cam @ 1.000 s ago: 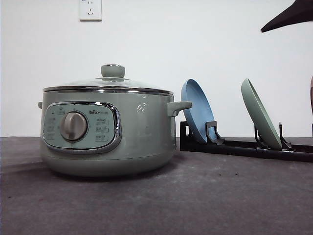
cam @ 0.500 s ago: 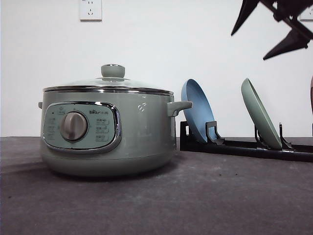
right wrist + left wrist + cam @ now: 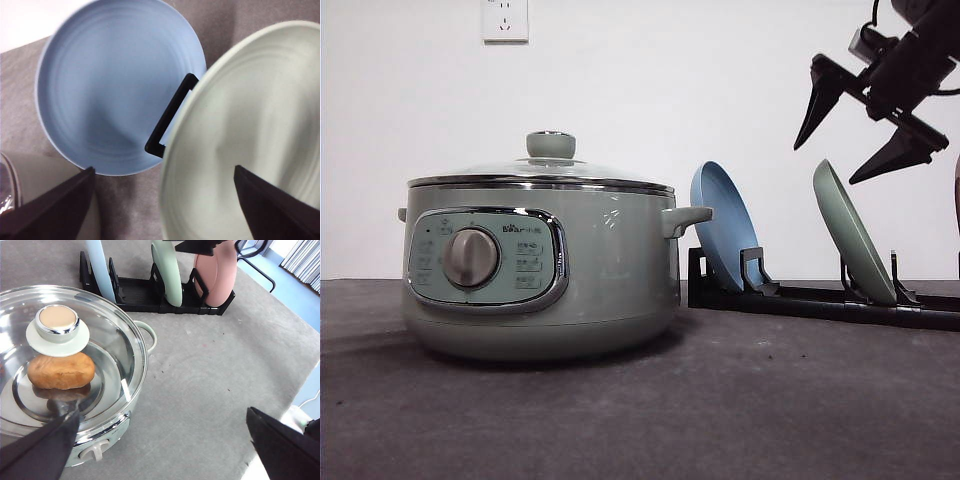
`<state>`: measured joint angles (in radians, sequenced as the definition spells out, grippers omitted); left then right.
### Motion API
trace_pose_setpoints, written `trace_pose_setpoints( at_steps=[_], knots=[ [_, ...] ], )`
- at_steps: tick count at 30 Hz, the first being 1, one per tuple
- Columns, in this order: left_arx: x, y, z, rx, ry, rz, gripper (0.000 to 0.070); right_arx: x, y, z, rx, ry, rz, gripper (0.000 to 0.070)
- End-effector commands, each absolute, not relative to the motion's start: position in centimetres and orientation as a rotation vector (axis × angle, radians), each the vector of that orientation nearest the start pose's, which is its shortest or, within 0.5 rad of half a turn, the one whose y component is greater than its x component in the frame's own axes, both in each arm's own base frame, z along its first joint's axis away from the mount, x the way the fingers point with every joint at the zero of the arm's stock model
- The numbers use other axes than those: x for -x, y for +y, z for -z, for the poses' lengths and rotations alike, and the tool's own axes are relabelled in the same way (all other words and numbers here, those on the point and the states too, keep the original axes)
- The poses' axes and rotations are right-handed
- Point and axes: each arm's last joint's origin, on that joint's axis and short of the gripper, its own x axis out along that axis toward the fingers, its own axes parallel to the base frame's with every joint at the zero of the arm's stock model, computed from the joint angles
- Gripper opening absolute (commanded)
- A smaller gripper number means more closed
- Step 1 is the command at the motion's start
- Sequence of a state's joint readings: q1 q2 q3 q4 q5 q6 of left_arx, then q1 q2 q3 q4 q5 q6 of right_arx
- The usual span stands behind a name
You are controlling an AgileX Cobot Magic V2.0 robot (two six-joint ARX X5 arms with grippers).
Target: Transfer potato from steamer to green plate
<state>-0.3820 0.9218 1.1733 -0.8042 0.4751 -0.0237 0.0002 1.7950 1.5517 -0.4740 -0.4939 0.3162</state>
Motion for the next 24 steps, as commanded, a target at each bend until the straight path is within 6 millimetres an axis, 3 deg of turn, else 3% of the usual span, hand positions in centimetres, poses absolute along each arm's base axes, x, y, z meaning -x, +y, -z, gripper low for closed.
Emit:
trace_pose_setpoints(
  at_steps=[1,4,9,14,17,18,24],
  knots=[
    [-14.5,-7.4,-39.2,0.035,0.541,0.843,0.07,-40.8,1.6,-29.9,-0.457,0.753,-0.374,0.0505],
    [-14.5,-7.4,-39.2,0.035,0.541,0.843,0.07,-41.1,1.6,-29.6,-0.458,0.755,-0.373,0.0424],
    [-14.5,-7.4,-39.2,0.035,0.541,0.843,0.07,-41.6,1.6,-28.9,-0.462,0.757,-0.372,0.0387],
    [-14.5,-7.4,-39.2,0.036,0.541,0.843,0.07,-41.9,1.6,-28.4,-0.462,0.763,-0.371,0.0222],
    [-14.5,-7.3,-39.2,0.036,0.544,0.843,0.07,-41.9,1.6,-28.5,-0.461,0.758,-0.372,0.0046],
    [-14.5,-7.3,-39.2,0.036,0.544,0.843,0.07,-41.9,1.6,-28.5,-0.461,0.758,-0.373,0.0015],
    [-14.5,-7.3,-39.2,0.036,0.544,0.843,0.07,-41.8,1.6,-28.8,-0.483,0.751,-0.435,0.0]
  ],
)
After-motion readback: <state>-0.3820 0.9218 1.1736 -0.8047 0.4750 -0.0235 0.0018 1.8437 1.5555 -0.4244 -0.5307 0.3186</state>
